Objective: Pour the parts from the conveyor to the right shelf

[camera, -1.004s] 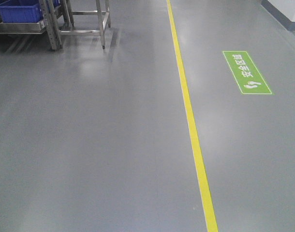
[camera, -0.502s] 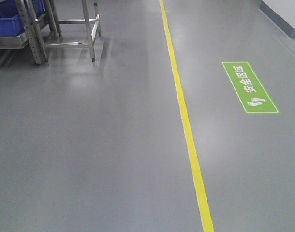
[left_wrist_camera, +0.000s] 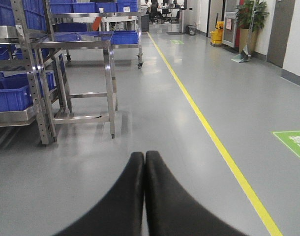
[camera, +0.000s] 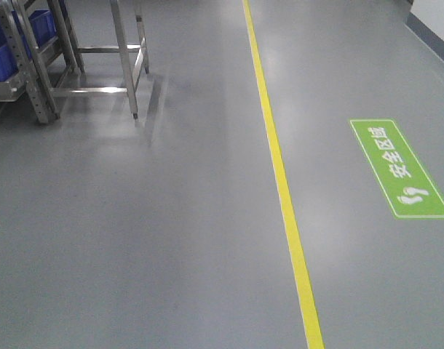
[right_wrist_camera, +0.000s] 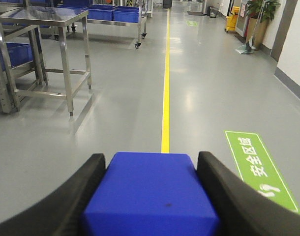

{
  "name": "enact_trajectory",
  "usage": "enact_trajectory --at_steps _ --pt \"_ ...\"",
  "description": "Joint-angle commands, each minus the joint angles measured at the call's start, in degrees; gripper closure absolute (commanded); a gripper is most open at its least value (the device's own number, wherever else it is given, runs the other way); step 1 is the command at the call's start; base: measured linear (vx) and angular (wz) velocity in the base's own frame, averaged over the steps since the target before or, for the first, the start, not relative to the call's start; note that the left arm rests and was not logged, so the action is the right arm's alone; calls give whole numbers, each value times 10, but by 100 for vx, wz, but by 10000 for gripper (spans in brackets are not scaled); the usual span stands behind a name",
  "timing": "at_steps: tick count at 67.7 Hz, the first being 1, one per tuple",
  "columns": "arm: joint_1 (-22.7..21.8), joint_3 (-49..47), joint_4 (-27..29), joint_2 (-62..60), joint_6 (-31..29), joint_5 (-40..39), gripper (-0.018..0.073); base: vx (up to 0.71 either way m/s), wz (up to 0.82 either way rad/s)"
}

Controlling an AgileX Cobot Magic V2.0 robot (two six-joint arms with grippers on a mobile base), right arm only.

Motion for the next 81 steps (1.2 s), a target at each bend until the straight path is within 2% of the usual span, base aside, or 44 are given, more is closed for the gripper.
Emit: enact_trajectory --at_steps 1,81 --pt "-3 -16 3 12 -3 -49 565 70 6" --pt "-3 -16 5 12 -3 -49 565 74 -11"
